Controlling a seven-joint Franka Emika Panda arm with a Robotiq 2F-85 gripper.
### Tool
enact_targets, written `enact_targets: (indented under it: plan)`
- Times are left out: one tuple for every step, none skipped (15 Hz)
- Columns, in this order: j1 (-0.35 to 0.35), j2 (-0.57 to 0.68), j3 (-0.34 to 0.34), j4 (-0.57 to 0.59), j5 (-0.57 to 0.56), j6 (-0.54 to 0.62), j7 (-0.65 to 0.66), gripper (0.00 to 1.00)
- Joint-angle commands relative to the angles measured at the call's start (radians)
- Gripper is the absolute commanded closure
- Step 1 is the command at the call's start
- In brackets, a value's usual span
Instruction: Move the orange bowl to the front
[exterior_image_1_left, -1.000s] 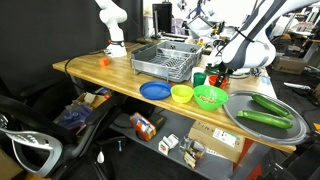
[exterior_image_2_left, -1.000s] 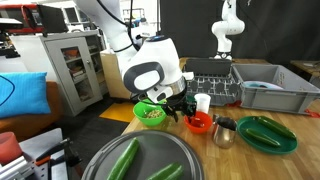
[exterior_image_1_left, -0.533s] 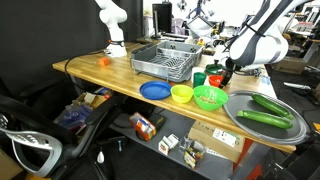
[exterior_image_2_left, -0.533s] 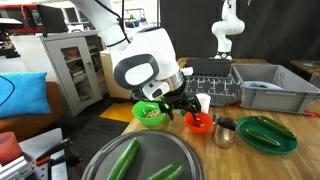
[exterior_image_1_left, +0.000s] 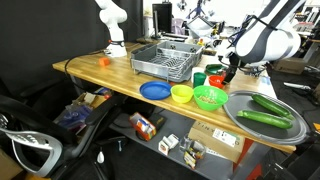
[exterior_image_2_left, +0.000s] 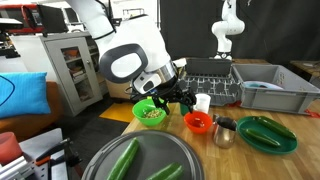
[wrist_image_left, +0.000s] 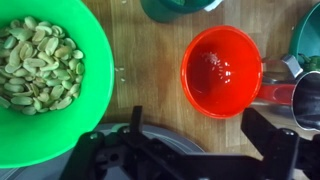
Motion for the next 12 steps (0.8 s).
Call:
enact_targets:
  plan:
    - [0.001,-0.089,0.017,-0.099,0.015,0.047,-0.072,0.0]
    - [-0.018,-0.118,0.043,-0.127,0.014,0.06,-0.096,0.0]
    - [-0.036,-0.147,0.069,-0.155,0.011,0.072,-0.124,0.0]
    - [-0.06,-0.187,0.108,-0.184,0.008,0.073,-0.15,0.0]
    - [-0.079,-0.221,0.142,-0.213,0.009,0.084,-0.171,0.0]
    - [-0.018,-0.148,0.076,-0.152,0.0,0.067,-0.105,0.0]
    - [-0.031,-0.181,0.102,-0.177,0.0,0.07,-0.12,0.0]
    - [-0.04,-0.204,0.113,-0.194,0.0,0.07,-0.128,0.0]
    - [-0.045,-0.215,0.116,-0.202,0.0,0.07,-0.135,0.0]
    - [-0.051,-0.218,0.116,-0.205,0.0,0.07,-0.142,0.0]
    - [-0.053,-0.218,0.116,-0.205,0.0,0.07,-0.145,0.0]
    - [-0.054,-0.217,0.117,-0.205,0.0,0.07,-0.145,0.0]
